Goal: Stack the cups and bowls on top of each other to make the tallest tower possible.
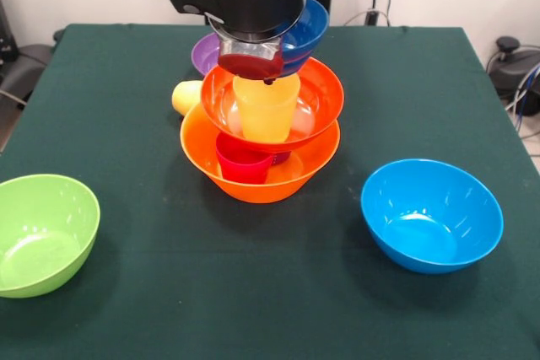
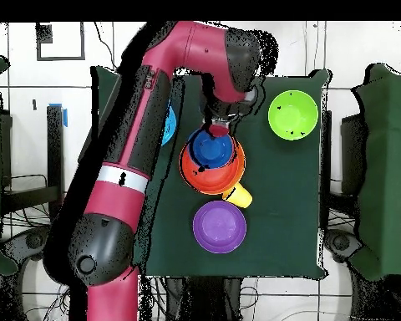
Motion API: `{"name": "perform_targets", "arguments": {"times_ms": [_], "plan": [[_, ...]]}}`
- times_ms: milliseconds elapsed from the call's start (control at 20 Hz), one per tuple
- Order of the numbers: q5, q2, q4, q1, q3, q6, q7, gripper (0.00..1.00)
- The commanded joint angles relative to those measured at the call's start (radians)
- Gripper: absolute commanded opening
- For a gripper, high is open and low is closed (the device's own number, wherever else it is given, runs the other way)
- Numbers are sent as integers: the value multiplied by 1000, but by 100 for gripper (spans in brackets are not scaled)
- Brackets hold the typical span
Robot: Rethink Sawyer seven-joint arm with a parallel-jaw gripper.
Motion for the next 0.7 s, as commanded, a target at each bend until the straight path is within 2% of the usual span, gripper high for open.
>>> {"name": "perform_targets", "arguments": {"times_ms": [50,700], "plan": [[54,18,-77,-20,39,-12,176,0],[77,30,-62,-17,33,37,167,0]]}}
